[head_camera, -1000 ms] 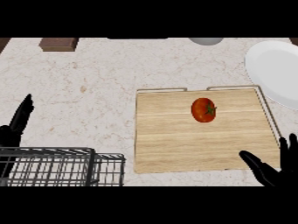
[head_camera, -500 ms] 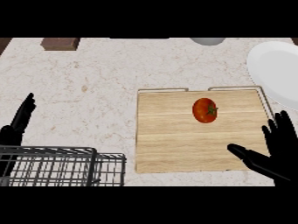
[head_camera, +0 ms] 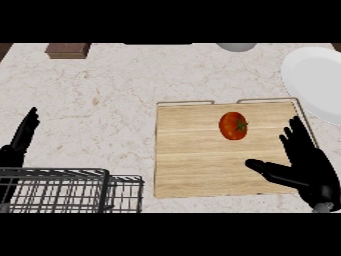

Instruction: Pick the tomato from the tray and place it in the plate

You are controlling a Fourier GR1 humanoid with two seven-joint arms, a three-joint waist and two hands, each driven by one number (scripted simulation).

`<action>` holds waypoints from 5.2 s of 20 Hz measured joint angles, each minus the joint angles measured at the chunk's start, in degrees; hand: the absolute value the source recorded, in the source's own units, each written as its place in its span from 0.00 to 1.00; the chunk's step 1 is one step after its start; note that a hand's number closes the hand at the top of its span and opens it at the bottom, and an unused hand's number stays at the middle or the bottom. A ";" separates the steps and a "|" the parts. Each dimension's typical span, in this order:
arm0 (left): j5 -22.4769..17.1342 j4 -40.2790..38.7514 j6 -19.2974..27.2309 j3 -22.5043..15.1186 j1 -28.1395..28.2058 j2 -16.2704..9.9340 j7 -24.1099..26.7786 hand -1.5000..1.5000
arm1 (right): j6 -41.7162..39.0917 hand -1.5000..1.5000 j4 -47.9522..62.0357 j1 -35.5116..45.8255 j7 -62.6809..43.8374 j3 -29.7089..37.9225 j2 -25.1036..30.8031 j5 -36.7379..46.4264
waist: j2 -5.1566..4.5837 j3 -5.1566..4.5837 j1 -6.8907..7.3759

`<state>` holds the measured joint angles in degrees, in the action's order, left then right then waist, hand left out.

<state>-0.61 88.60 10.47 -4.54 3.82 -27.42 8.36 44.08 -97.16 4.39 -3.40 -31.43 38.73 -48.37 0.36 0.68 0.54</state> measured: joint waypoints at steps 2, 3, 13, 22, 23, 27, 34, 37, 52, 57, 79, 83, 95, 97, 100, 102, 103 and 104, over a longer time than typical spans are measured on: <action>0.23 0.42 -0.30 0.34 0.16 0.13 -0.32 0.50 | -1.74 0.00 2.42 1.77 -0.57 -0.01 -1.27 0.75 | -0.10 -0.14 -0.02; 0.82 0.22 -0.18 0.34 0.10 0.31 -0.46 0.50 | -2.40 0.00 3.12 2.64 -1.09 0.03 -1.64 1.09 | -0.02 -0.03 -0.02; 2.60 -0.08 -1.19 1.77 0.31 1.77 -0.07 0.50 | -8.23 0.00 11.39 7.32 -1.69 0.12 -8.08 5.15 | 0.59 -0.09 -0.29; 3.07 -0.09 -2.96 3.08 0.26 2.75 -0.31 0.50 | -10.85 1.00 16.18 9.27 -0.54 1.16 -12.94 9.26 | 1.06 -0.42 -0.37; 3.91 0.32 -2.37 3.15 0.38 2.87 -0.82 0.50 | -11.02 1.00 16.32 9.16 -0.49 1.71 -13.21 9.42 | 1.00 -0.54 -0.43; 4.55 0.10 -2.69 3.58 0.29 3.45 -0.74 0.50 | -11.44 1.00 19.87 10.84 2.03 3.61 -16.55 10.84 | 1.04 -0.40 -0.39; 4.60 0.61 -4.07 4.63 0.56 3.98 -0.53 0.50 | -13.20 1.00 22.42 11.24 2.84 5.62 -15.81 14.09 | 0.92 -0.53 -0.49; 4.65 1.23 -4.12 4.46 0.02 4.01 -1.19 0.50 | -20.09 1.00 26.04 11.46 3.21 5.27 -4.28 17.95 | 0.22 -0.74 0.19; 4.86 1.88 -4.38 3.65 -1.84 4.62 -1.40 0.50 | -33.07 1.00 52.69 13.52 22.97 8.35 33.20 34.85 | -2.58 0.32 2.57; 5.00 1.05 -4.78 3.48 -2.07 4.59 -1.61 0.50 | -34.14 1.00 58.78 17.00 35.53 13.58 35.77 33.60 | -2.02 0.45 2.57; 6.34 -0.75 -5.80 2.67 -4.98 5.73 -1.68 0.50 | -55.63 1.00 74.39 36.94 55.21 15.24 30.57 39.17 | -1.57 0.00 4.93; 6.65 -0.28 -5.89 2.73 -4.75 5.71 -2.34 0.50 | -57.05 1.00 76.05 41.55 52.63 12.35 26.82 43.42 | -1.54 -0.15 4.94; 6.93 0.13 -6.22 3.67 -3.54 5.85 -1.89 0.50 | -57.95 0.00 85.65 49.48 47.69 8.55 12.39 50.79 | -1.41 0.05 3.93; 6.98 0.10 -6.23 3.81 -3.44 5.99 -1.27 0.50 | -57.93 0.00 87.97 50.32 45.43 9.16 10.42 50.56 | -1.44 0.09 3.92; 7.03 0.50 -6.41 3.96 -3.35 5.99 -2.14 0.50 | -57.28 0.00 90.71 50.88 43.78 9.42 8.41 50.94 | -1.55 0.03 3.83; 7.00 0.58 -6.76 4.01 -3.30 5.90 -2.54 0.50 | -56.93 0.00 91.88 51.33 43.84 10.13 7.38 50.61 | -1.59 0.06 3.75; 7.19 0.47 -6.54 4.14 -3.13 6.04 -1.95 0.50 | -56.79 0.00 92.32 51.11 44.56 10.72 7.10 50.17 | -1.55 0.14 3.64; 7.46 0.55 -6.36 4.19 -2.99 6.08 -1.80 0.50 | -56.86 0.00 92.77 51.30 44.82 11.51 6.95 49.53 | -1.53 0.15 3.55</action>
<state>6.85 89.15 4.11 -0.35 0.83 -21.34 6.56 -12.78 -4.39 55.69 41.41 -19.92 45.68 1.16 -1.16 0.83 4.08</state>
